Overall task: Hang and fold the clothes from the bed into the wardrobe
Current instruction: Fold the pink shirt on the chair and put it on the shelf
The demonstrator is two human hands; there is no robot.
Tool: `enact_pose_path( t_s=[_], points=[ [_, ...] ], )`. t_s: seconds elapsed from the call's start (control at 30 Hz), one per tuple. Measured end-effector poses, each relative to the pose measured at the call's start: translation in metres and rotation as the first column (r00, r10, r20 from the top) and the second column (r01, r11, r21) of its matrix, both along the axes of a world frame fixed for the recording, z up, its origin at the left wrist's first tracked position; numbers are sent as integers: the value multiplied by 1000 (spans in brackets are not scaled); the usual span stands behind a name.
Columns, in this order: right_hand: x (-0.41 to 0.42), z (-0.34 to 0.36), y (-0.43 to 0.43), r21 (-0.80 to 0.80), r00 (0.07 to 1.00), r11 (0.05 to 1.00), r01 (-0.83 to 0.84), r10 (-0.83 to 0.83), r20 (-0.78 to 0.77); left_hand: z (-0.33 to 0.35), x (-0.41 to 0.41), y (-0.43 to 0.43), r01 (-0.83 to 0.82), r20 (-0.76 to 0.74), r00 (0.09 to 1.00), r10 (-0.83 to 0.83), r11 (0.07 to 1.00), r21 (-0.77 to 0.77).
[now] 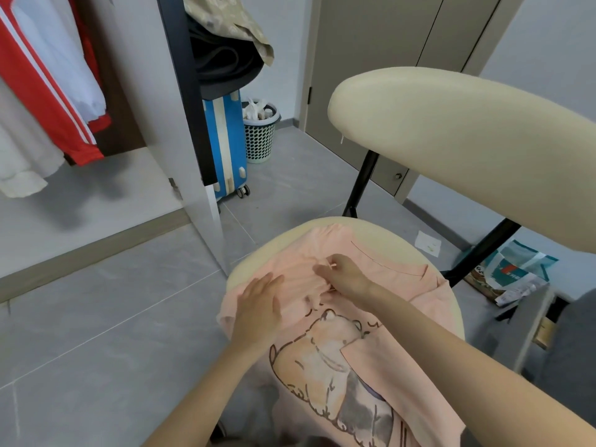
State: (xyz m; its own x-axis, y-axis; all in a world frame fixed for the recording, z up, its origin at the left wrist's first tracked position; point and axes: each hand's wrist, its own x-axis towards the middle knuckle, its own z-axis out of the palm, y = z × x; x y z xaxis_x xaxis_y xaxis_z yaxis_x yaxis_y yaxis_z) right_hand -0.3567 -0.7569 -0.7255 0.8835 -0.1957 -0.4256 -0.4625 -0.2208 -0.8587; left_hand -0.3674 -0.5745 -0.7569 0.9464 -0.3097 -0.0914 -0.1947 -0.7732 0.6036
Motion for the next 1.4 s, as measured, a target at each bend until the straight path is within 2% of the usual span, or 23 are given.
enact_pose_path(
  t_s=[0.07,0.1,0.17,0.23,0.27,0.3,0.37,0.43,0.47,0.53,0.6,0.77,0.83,0.9,0.93,1.0,1.1,1.17,1.27,1.4],
  points=[
    [-4,-3,-2,-175,997,983,-50,60,52,0,1,2,-5,-19,1000,5,999,-37],
    [-7,-5,-4,-300,991,946,-119,130,19,0,2,3,-3,-32,999,1,999,-43],
    [-11,-10,-11,-472,961,838,-274,225,-159,2,2,5,6,-51,999,-7,1000,-23],
    [-12,-13,-19,-608,926,703,-368,220,-306,3,1,6,10,-50,999,-8,999,43],
    [-11,-12,-21,-655,934,671,-346,182,-307,4,0,6,16,-41,999,-12,996,86],
    [-9,-10,-21,-669,950,681,-297,141,-279,5,1,5,28,-24,999,-26,992,125],
    [3,-6,-20,-551,976,819,-160,46,-215,5,3,2,69,13,997,-72,981,181],
    [18,-6,-15,-262,983,964,43,-88,-161,5,7,-1,101,18,994,-108,972,212],
    [24,-6,-12,-107,975,984,141,-157,-160,4,10,-2,113,15,993,-120,966,231],
    [38,-7,-10,116,951,957,266,-242,-190,2,16,-5,130,21,990,-142,948,292],
    [51,-5,-8,174,939,944,281,-233,-252,1,21,-6,142,46,984,-170,922,361],
    [74,1,-10,182,914,966,182,-98,-393,-2,28,-9,181,41,976,-212,908,379],
    [82,4,-11,214,935,956,199,-120,-333,-3,29,-9,181,67,974,-216,921,346],
    [92,4,-13,203,951,933,297,-270,-148,-4,30,-10,223,120,956,-269,927,303],
    [96,5,-13,166,940,925,341,-340,-33,-5,30,-11,252,141,942,-303,921,296],
    [100,4,-11,89,932,936,342,-350,94,-9,30,-11,273,115,940,-323,908,317],
    [92,-3,-12,41,975,977,209,-212,72,-14,30,-11,255,10,961,-278,896,364],
    [83,-6,-18,-64,981,983,171,-164,99,-12,30,-12,255,-8,962,-273,890,377],
    [61,0,-36,-263,986,959,108,-68,155,-1,32,-17,260,7,959,-283,890,374],
    [14,8,-72,-453,994,892,-10,58,92,21,36,-36,318,28,936,-350,879,354]
  ],
)
